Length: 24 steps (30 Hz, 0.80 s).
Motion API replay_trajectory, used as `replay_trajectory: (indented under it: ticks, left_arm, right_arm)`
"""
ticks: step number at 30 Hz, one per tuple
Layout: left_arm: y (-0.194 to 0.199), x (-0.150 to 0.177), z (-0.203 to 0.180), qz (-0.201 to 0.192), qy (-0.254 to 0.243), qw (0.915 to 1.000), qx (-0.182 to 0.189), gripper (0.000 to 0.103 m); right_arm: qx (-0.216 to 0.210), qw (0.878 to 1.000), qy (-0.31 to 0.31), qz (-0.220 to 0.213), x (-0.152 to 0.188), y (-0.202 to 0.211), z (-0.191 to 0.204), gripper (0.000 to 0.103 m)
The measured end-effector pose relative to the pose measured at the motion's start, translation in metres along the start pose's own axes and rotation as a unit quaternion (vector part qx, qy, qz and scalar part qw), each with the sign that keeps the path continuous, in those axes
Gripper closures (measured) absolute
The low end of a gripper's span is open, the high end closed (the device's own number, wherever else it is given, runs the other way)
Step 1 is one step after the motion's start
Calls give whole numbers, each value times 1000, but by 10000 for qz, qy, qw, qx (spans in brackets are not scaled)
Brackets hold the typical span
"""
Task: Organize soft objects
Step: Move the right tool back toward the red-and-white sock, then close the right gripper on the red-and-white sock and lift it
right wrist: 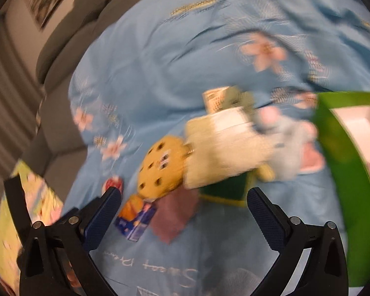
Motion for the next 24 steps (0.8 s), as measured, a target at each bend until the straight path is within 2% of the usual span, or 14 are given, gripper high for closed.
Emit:
replay_trajectory:
  ticks: [5,8,10,17,19,24]
  left_arm:
    - [-6,-4,33,95,391,9992,-65,7]
    - [-3,-5,43,159,589,9981,82,7]
    - [0,-6,52,131,702,9974,40,7]
    - [1,-5,74,242,858,9959,-177,10]
    - [1,-4,79,285,884,9954,-216,10]
    - [0,-2,83,345,895,9950,-267,11]
  right_arm:
    - [-198,9974,608,319,-5,-41,51,11]
    - [-467,9936,809,632,-7,-68,81,24]
    - [-570,9901,935,875,-8,-87,98,36]
    - [-841,9786,791,1702,0,-154,134,36]
    - [-748,9759,806,1887,7,-169,140,36]
    - [-407,9724,1170,1980,21,-191,150,36]
Point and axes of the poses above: each gripper's, at about its wrist camera, not at the fingertips, and y roughly against the way its jaws point, z to its left, x to its underside, the point moved 2 cm from there along -y, roughly the way its jaws point, and after that the axes turned 3 degrees about -y, right-handed, at the moved point
